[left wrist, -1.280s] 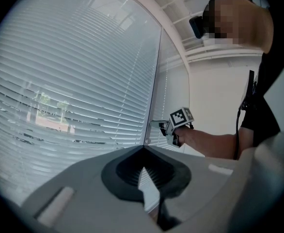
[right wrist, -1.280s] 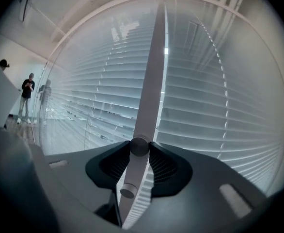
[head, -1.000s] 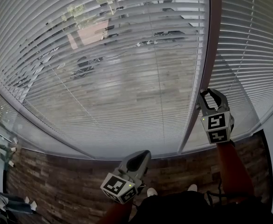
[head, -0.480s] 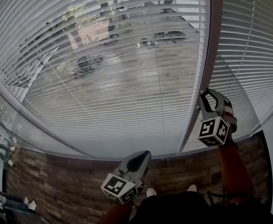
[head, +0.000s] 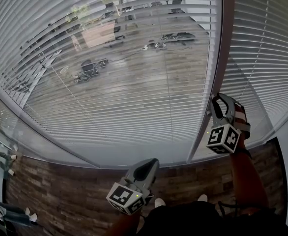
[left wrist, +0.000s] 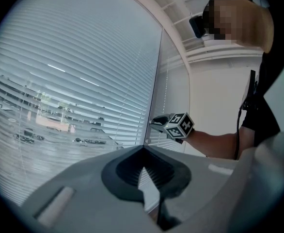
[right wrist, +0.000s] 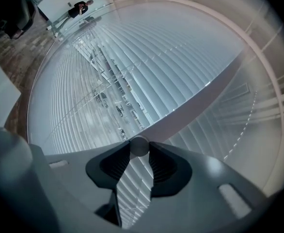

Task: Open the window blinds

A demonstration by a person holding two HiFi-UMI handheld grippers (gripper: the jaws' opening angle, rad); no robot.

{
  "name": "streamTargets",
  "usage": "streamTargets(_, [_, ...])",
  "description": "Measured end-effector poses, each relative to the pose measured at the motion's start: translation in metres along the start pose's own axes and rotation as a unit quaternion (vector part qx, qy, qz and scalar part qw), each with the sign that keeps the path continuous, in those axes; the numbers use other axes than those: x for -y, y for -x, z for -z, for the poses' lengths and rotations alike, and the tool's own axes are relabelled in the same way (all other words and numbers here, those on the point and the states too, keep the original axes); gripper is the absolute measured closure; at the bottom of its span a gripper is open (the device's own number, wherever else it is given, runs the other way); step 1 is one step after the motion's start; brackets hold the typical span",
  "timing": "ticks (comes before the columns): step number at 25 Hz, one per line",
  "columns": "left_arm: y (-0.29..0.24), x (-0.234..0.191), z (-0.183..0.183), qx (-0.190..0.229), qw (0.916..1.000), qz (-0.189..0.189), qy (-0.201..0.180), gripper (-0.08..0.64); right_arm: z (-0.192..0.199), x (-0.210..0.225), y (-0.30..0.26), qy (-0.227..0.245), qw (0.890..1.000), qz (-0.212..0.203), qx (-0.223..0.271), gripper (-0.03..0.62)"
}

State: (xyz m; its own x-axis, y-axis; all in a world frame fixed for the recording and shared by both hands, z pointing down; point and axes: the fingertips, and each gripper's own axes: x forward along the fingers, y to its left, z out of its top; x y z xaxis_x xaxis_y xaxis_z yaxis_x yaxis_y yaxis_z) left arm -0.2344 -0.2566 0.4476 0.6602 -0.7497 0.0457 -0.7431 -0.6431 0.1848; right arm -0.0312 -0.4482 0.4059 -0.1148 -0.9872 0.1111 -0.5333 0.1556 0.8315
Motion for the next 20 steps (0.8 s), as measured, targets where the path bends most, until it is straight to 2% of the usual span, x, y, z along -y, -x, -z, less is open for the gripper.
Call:
streamTargets(2, [-0.001,0.001,-0.001,0.006,1.0,0.004,0.003,0.56,-0.001,0.0,0.0,-0.038,0.999,-0.01,0.007,0.44])
streamTargets(4, [-0.003,0.002,0.0,0.008,0.9999,0.007,0.006,0.56,-0.002,0.002,0.0,-0.102,0.994,-0.026,0.021,0.436])
streamTargets(7, [-0.004,0.001,0.004,0.002,1.0,0.007,0.004,0.56,-0.006,0.008,0.002,-0.198,0.978,-0.043,0.045,0.414])
streamTargets(9, [-0.003,0.001,0.003,0.002,1.0,0.007,0.003,0.56,-0.01,0.013,0.005,-0.258,0.963,-0.052,0.06,0.408])
streamTargets(11, [-0.003,0.002,0.001,0.002,1.0,0.007,0.004,0.56,-0.009,0.014,0.007,-0.328,0.94,-0.068,0.07,0.41])
streamTargets(14, [-0.002,0.003,-0.001,0.002,1.0,0.006,0.005,0.56,-0.002,0.012,0.006,-0.442,0.889,-0.101,0.07,0.411])
streamTargets(15, [-0.002,0.004,-0.001,0.002,1.0,0.006,0.004,0.56,0.0,0.011,0.005,-0.468,0.874,-0.108,0.068,0.411])
streamTargets(16, [-0.002,0.003,0.0,0.001,1.0,0.006,0.004,0.56,0.002,0.011,0.005,-0.484,0.865,-0.111,0.067,0.411])
streamTargets(17, [-0.001,0.003,0.0,0.001,1.0,0.005,0.004,0.56,0.003,0.011,0.004,-0.491,0.861,-0.111,0.067,0.411])
streamTargets(20, [0.0,0.002,-0.001,0.002,1.0,0.003,0.003,0.56,0.0,0.01,0.004,-0.486,0.864,-0.109,0.069,0.413])
